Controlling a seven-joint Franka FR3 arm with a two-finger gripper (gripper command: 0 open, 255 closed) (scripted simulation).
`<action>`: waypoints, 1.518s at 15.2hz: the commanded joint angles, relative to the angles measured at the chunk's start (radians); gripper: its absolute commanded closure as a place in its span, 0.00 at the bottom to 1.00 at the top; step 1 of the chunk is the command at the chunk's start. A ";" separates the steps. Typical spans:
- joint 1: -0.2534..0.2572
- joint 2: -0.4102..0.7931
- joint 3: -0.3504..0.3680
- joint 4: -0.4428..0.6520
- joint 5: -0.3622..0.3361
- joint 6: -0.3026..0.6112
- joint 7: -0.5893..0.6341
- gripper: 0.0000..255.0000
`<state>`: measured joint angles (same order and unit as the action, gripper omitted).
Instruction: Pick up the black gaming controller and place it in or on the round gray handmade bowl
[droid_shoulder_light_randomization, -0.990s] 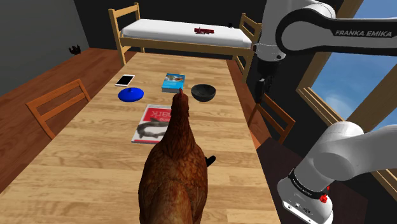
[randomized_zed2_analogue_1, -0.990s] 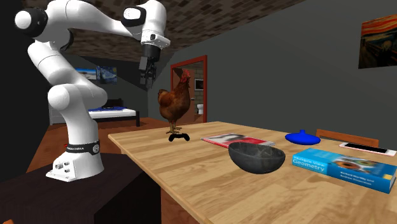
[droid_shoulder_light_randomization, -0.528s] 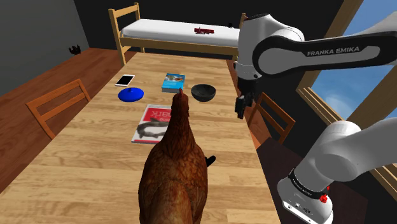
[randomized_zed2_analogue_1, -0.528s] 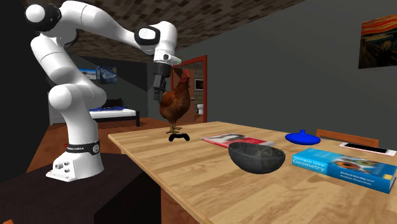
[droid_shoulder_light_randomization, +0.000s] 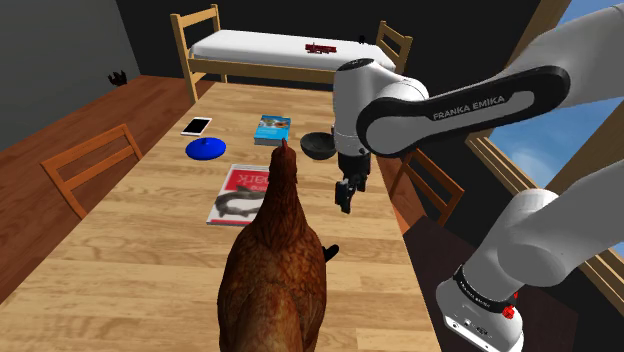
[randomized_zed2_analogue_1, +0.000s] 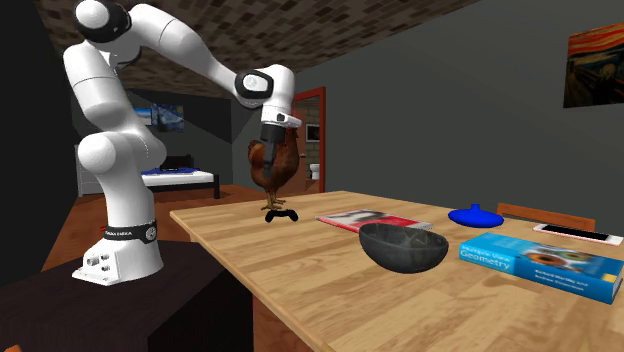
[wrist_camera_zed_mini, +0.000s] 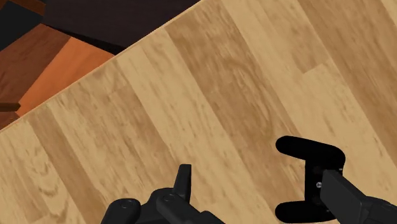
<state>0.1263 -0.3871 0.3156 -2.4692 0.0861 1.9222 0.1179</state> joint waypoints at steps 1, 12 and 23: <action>0.011 0.066 0.031 0.008 0.006 0.055 0.031 0.00; 0.052 0.369 0.129 0.094 -0.045 0.250 0.171 0.00; 0.053 0.405 0.130 0.060 -0.061 0.316 0.185 0.00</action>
<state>0.1790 0.0177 0.4453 -2.4088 0.0249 2.2378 0.3025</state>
